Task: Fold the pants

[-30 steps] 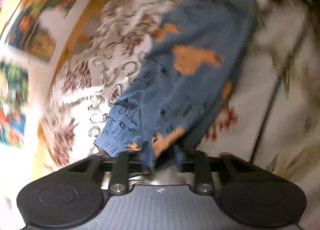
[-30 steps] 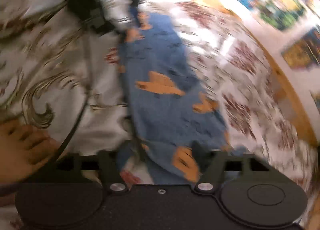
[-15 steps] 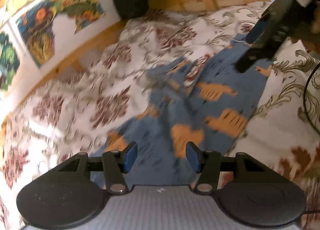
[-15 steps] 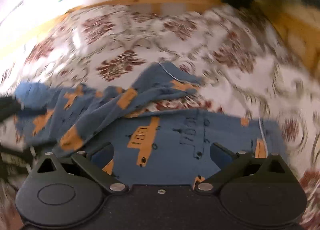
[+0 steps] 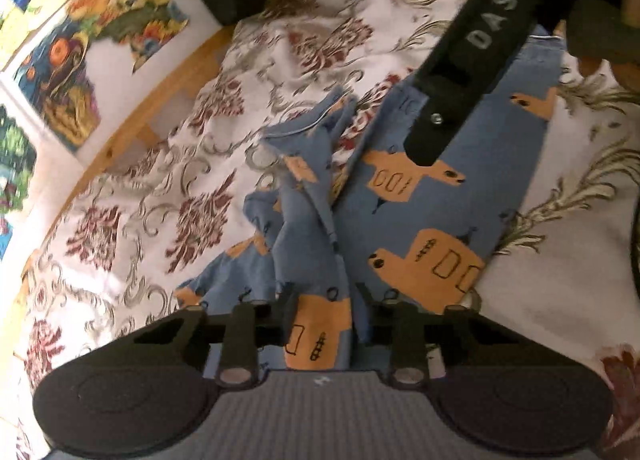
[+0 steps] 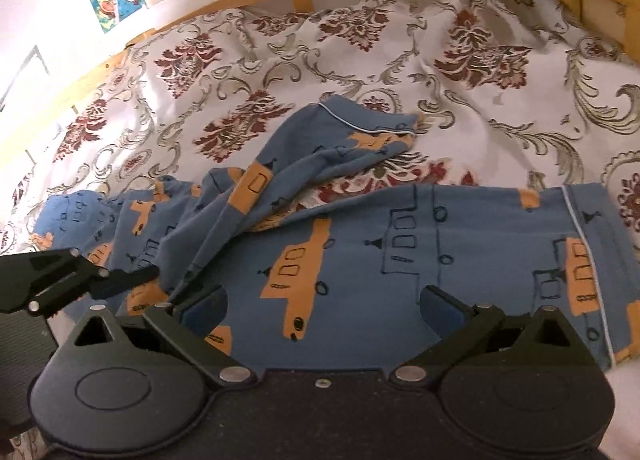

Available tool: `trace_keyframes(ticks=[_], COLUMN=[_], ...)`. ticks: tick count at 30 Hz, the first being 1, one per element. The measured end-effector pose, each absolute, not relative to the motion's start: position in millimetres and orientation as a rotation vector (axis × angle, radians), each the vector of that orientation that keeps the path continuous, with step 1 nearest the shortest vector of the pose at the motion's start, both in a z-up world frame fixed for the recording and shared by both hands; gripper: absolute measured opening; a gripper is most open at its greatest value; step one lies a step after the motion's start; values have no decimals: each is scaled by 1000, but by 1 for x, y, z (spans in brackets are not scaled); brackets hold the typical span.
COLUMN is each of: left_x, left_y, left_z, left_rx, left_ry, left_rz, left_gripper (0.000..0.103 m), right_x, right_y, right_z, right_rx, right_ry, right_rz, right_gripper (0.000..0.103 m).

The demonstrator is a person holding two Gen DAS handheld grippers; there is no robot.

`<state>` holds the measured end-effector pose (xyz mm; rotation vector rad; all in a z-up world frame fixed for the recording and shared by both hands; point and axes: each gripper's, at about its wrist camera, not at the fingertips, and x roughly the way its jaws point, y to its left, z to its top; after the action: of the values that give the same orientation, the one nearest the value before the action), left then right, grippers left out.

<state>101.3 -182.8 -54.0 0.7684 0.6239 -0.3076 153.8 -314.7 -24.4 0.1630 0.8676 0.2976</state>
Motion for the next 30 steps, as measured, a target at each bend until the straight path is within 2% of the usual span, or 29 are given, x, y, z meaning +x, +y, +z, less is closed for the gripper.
trace_keyframes(ticks=[2, 5, 9, 13, 17, 19, 25, 30], left_x=[103, 101, 93, 91, 93, 95, 86, 90], left_y=[-182, -182, -187, -191, -190, -188, -191, -208], left_z=[-53, -49, -47, -48, -49, -50, -49, -55], left_rx=[748, 739, 766, 765, 755, 749, 779, 834], left_ry=[637, 640, 609, 597, 594, 601, 488, 442], left_rz=[-302, -305, -320, -334, -350, -351, -339, -381], left_gripper=[13, 6, 5, 5, 5, 6, 30, 31], right_x=[153, 151, 158, 198, 259, 282, 317, 342], right_y=[-312, -312, -316, -305, -288, -279, -261, -258], right_z=[-24, -24, -15, -3, 5, 7, 7, 0], right_rx=[161, 165, 189, 103, 104, 84, 62, 54], right_ry=[862, 849, 836, 851, 915, 935, 973, 1046], right_rz=[311, 341, 383, 426, 450, 453, 448, 429], right_gripper=[102, 101, 94, 71, 63, 63, 63, 63])
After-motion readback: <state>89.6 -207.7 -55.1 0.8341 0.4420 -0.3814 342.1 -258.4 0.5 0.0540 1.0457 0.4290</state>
